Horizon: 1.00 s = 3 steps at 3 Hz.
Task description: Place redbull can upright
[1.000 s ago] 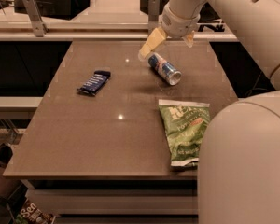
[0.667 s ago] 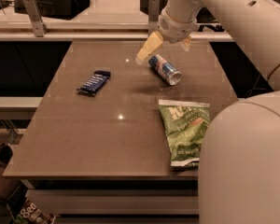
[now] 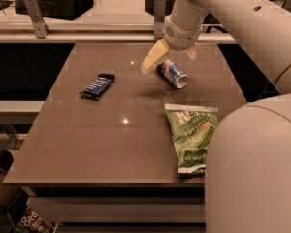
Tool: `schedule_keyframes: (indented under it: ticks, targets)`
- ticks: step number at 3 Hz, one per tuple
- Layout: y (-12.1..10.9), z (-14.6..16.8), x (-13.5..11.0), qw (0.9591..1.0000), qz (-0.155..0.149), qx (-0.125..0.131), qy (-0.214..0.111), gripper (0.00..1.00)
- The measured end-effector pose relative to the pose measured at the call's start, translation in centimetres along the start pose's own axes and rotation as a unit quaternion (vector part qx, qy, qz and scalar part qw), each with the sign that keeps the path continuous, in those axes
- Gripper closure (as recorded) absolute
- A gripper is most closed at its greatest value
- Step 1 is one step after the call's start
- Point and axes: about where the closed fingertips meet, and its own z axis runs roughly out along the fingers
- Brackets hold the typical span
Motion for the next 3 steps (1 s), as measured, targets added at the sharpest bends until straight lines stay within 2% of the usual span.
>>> schedule_keyframes:
  ticks: [2,3]
  targets:
    - [-1.16,0.37,-0.01,0.999,-0.022,0.006,0.038,0.0]
    - [-1.38,0.52,-0.46,0.9985,-0.03,0.007,0.044,0.0]
